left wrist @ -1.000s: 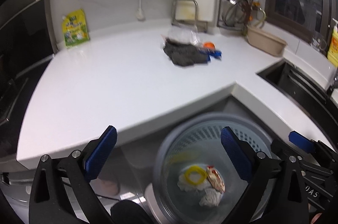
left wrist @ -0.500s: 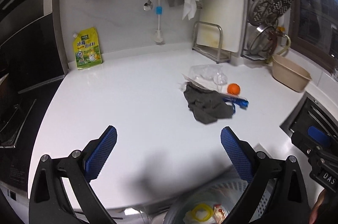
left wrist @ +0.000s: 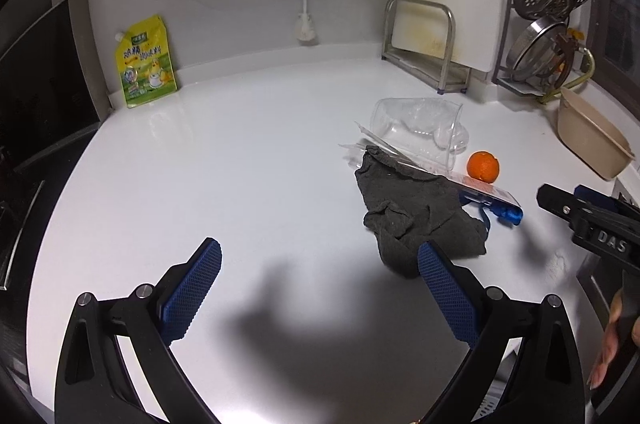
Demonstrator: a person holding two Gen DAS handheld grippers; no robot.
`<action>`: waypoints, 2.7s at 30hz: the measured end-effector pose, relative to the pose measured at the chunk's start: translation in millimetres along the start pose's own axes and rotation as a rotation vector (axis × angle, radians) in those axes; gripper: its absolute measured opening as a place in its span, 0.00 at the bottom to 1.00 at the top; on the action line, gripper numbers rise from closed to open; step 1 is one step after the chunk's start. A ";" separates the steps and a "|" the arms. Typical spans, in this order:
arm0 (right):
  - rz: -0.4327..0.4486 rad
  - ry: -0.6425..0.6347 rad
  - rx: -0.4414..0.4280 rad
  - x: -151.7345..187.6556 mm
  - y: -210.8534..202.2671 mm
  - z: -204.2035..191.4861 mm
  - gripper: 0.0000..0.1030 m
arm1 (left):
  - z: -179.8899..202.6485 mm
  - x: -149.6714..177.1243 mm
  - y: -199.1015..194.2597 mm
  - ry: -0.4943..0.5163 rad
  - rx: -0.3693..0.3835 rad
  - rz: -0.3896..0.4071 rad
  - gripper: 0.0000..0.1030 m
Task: Collect trash
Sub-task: 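Grasp the orange with the right tool while the left tool grasps the grey cloth, then carry cloth and orange over the trash bin and open both tools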
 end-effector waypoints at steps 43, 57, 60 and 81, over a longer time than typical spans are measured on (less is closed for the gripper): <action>-0.037 -0.011 -0.106 -42.4 64.5 -5.5 0.20 | 20.2 -24.9 64.1 -0.020 0.050 -0.062 0.94; -0.020 0.037 -0.159 -42.8 55.5 4.7 0.20 | 37.0 -15.6 78.5 -0.015 0.173 -0.134 0.32; -0.011 0.049 -0.162 -41.3 51.2 6.9 0.20 | 33.0 -19.5 71.3 -0.012 0.196 -0.116 0.12; 0.062 0.060 -0.089 -4.1 -9.6 11.2 0.20 | 27.8 -32.3 -15.9 0.113 0.139 0.051 0.09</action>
Point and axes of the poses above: each gripper's, at about its wrist camera, not at the fingertips, and y roughly the way its jaws point, z to its right, x to its underside, the point moved 3 cm from there along y, roughly the way its jaws point, and after that the axes turned 15 degrees about x, right-handed, at the moved point
